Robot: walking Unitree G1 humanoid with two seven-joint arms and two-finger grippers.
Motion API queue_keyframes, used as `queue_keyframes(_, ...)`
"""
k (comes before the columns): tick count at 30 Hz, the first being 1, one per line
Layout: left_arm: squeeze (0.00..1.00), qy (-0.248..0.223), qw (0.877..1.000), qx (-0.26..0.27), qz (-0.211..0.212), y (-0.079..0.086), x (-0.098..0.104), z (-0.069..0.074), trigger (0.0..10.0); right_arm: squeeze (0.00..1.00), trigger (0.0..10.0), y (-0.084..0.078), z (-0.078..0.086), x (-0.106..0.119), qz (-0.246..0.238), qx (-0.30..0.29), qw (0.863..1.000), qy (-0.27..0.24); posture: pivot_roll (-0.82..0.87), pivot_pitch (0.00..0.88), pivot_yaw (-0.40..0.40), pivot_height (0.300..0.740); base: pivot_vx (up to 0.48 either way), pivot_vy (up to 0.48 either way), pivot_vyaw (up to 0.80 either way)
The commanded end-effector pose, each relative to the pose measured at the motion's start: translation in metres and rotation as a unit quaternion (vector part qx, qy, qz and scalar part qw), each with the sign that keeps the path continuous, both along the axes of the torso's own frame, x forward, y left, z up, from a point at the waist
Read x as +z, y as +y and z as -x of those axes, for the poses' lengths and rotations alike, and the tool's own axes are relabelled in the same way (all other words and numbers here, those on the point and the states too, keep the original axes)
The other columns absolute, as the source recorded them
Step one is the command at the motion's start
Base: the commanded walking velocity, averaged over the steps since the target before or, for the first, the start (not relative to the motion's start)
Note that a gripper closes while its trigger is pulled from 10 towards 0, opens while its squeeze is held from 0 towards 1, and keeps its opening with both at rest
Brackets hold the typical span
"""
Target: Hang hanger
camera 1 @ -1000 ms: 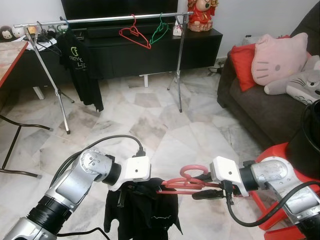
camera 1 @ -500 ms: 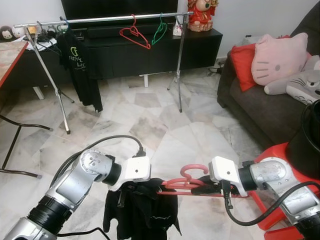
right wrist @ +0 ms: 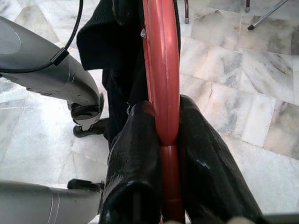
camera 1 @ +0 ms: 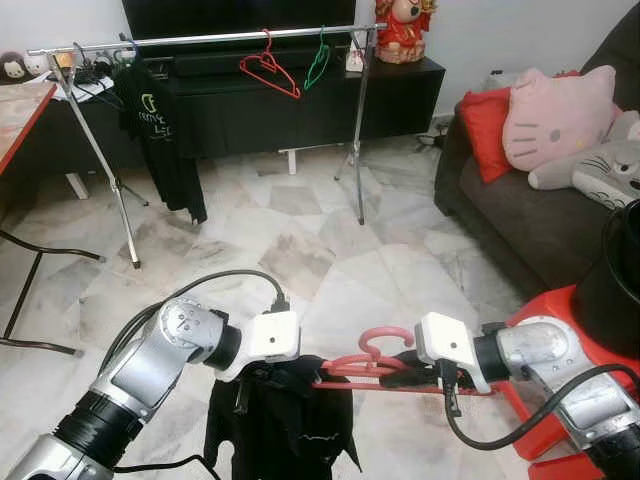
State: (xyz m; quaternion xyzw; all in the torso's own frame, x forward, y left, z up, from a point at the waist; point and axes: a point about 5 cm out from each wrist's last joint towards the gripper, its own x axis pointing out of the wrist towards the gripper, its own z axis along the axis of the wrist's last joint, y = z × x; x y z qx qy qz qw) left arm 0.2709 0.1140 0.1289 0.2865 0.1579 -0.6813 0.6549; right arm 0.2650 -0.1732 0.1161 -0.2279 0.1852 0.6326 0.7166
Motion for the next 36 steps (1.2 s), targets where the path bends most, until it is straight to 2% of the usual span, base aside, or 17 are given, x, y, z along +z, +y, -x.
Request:
queue_keyframes(1,0.28,-0.030,0.999,-0.026,0.035,-0.012,0.018,-0.002,10.0,0.00,0.0,0.007,-0.003,0.002,-0.003,0.004,1.000,-0.010,-0.05,0.000,-0.028,0.740,0.000,0.000,0.00)
queue_keyframes(2,0.97,-0.030,0.998,-0.030,0.035,-0.012,0.018,-0.001,10.0,0.00,0.0,0.007,-0.003,0.002,-0.004,0.003,1.000,-0.011,-0.05,0.000,-0.028,0.740,0.000,0.000,0.00)
queue_keyframes(3,1.00,-0.030,0.998,-0.032,0.035,-0.012,0.019,-0.001,10.0,0.00,0.0,0.008,-0.003,0.002,-0.006,0.002,1.000,-0.013,-0.05,0.000,-0.027,0.740,0.000,0.000,0.00)
queue_keyframes(12,1.00,-0.031,0.998,-0.028,0.042,-0.012,0.021,-0.002,10.0,0.00,0.0,0.010,-0.008,0.001,-0.015,-0.022,0.999,-0.031,-0.05,0.000,-0.023,0.740,0.000,0.000,0.00)
queue_keyframes(23,1.00,-0.038,0.999,-0.024,0.029,-0.008,0.021,-0.004,10.0,0.00,0.0,0.008,-0.019,0.003,-0.026,-0.077,0.994,-0.068,-0.05,0.000,-0.016,0.740,0.000,0.000,0.00)
queue_keyframes(31,1.00,-0.052,0.998,-0.018,-0.021,0.000,0.014,-0.007,10.0,0.00,0.0,0.010,-0.023,0.003,-0.032,-0.092,0.992,-0.077,-0.05,0.000,-0.010,0.740,0.000,0.000,0.00)
queue_keyframes(36,1.00,-0.102,0.993,0.004,-0.061,0.001,0.008,-0.018,10.0,0.00,0.0,0.010,-0.023,0.002,-0.033,-0.095,0.992,-0.079,-0.05,0.000,-0.009,0.740,0.000,0.000,0.00)
